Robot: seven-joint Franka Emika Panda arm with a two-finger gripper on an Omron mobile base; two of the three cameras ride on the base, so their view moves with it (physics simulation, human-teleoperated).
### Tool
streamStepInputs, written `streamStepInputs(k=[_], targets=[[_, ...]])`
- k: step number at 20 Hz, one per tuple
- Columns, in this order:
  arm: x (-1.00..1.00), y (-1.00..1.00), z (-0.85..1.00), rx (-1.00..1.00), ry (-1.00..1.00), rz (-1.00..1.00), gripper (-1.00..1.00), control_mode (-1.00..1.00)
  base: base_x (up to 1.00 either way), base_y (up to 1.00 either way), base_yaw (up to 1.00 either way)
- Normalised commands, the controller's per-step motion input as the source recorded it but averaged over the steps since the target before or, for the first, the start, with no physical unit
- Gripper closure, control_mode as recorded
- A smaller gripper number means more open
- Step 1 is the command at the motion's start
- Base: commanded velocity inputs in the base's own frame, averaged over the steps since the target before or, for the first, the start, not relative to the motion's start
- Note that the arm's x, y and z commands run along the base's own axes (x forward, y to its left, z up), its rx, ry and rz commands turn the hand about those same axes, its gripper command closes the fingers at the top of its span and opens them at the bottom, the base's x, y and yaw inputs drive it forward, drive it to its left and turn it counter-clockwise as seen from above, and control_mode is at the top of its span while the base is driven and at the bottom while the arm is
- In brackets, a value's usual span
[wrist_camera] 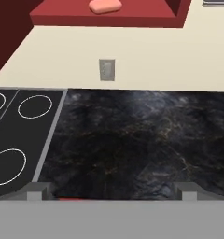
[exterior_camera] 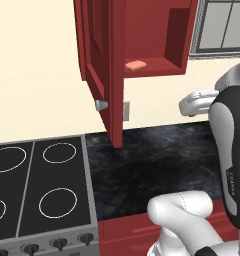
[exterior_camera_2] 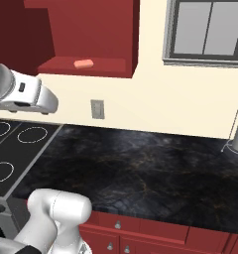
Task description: Pick up the bar soap and dish brush from the sink, and place them back in the cabinet, and close the cabinet door.
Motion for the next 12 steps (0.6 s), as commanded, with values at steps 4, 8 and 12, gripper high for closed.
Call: streamStepInputs(k=[4,8,12], targets=[[-0.33,0.0,0.0,0.0,0.02,0.0,-1.0,-1.0,0.0,0.0,0.0],[-0.26,0.0,-0.04,0.0,0.0,0.0,-1.0,-1.0,0.0,0.0,0.0],[-0.16,-0.02,-0.12,0.0,0.0,0.0,-1.0,-1.0,0.0,0.0,0.0]])
